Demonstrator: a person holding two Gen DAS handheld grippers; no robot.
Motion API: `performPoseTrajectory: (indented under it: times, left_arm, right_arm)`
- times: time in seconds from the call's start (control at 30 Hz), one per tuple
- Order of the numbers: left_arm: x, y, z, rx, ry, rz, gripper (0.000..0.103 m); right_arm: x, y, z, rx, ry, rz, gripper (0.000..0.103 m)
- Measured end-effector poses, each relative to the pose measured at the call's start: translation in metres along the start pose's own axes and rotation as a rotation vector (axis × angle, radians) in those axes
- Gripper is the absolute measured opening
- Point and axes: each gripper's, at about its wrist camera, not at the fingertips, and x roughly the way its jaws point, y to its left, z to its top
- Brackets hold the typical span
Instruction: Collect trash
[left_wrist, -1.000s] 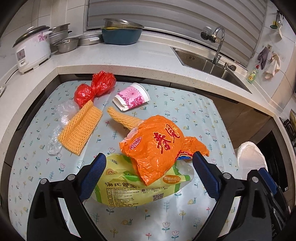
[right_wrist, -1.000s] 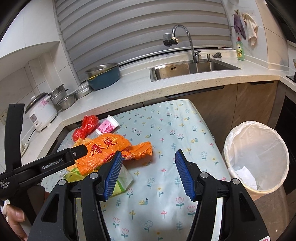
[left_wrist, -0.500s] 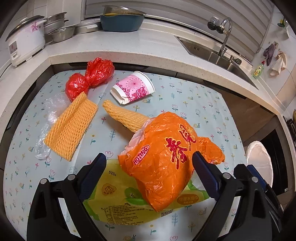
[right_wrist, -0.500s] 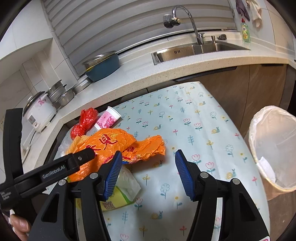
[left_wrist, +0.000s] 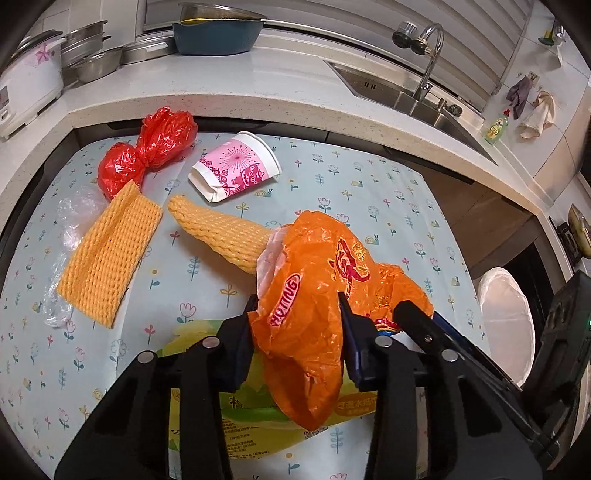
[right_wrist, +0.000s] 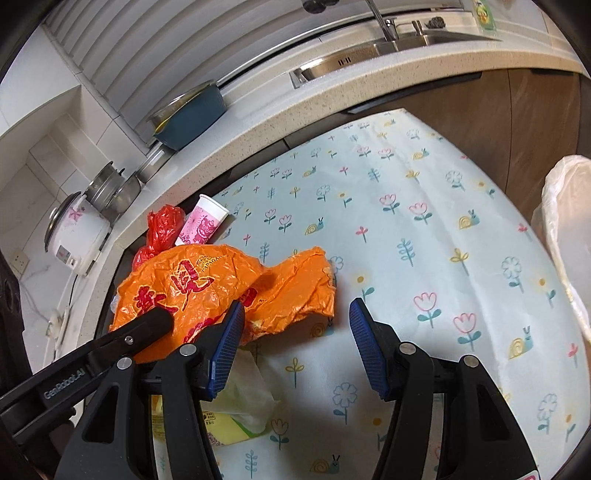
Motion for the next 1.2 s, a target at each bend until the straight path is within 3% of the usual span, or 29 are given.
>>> performPoseTrajectory:
  times: [0.1, 0.17, 0.27, 0.8, 1.2]
  left_arm:
    - [-0.003, -0.002, 0.000, 0.009, -0.010, 0.001, 0.033]
    - [-0.005, -0.002, 0.000, 0.011, -0.016, 0.001, 0.032]
    - [-0.012, -0.003, 0.002, 0.008, -0.032, 0.009, 0.031]
    - [-0.072, -0.044, 0.001, 0.053, -0.137, -0.007, 0.031]
    - [-0.103, -0.107, -0.016, 0.131, -0.173, -0.060, 0.031]
  right_arm:
    - [0.004, 0.001, 0.000, -0.001, 0.016, 0.022, 0.039]
    - [0.004, 0.004, -0.001, -0.009, 0.013, 0.022, 0.021]
    - [0.000, 0.008, 0.000, -0.017, -0.001, 0.019, 0.008]
    - [-0.111, 0.007, 0.020, -0.062, -0.266, -0.042, 0.007]
    - [-0.193, -0.046, 0.020, 0.003, -0.390, -0.112, 0.007]
